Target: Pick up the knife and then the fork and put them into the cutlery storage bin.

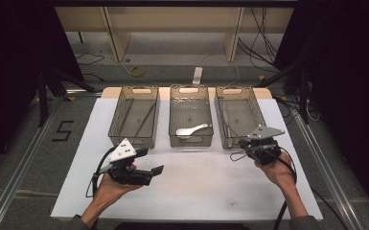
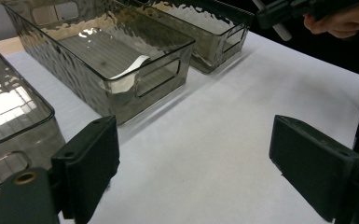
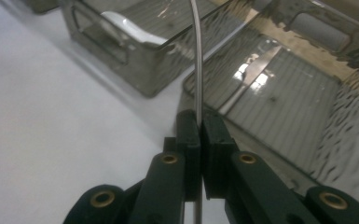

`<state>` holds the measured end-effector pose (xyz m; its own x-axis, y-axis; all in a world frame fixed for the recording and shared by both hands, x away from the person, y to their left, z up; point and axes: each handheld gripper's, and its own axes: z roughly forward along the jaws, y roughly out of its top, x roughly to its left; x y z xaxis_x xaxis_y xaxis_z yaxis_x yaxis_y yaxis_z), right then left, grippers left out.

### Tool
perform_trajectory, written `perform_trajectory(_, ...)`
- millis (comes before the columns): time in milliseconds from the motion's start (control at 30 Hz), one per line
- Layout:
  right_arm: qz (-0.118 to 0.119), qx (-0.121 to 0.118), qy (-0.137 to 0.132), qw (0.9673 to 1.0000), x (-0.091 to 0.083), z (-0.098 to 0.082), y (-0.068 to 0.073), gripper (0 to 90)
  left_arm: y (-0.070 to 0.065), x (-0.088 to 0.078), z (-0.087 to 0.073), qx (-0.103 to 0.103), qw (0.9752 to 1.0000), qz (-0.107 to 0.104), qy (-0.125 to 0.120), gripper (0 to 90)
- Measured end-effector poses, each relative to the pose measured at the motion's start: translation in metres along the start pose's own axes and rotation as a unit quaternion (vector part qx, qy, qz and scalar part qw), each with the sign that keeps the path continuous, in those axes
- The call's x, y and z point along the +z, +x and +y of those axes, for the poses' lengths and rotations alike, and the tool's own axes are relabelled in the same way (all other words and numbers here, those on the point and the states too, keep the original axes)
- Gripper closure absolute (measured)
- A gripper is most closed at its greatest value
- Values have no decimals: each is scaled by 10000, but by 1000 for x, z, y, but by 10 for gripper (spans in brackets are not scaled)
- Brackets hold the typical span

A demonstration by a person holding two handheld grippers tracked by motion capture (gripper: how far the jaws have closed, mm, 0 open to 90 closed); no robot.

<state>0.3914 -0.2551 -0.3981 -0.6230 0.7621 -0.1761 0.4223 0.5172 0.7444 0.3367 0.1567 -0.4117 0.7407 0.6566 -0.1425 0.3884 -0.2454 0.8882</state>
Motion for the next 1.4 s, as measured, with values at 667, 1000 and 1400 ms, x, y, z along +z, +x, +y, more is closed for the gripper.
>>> perform_trajectory(667, -270, 608, 274, 9974, 30, 45, -53, 877, 6, -10, -9, -72, 9997, 177, -159, 153)
perform_trajectory(1000, -506, 1148, 602, 9903, 56, 46, -66, 877, 9, -14, -11, -111, 9995, 226, -204, 153)
perform_trajectory(1400, -596, 1580, 832, 9821, 78, 44, -71, 876, 10, -15, -13, -139, 9990, 289, -301, 153)
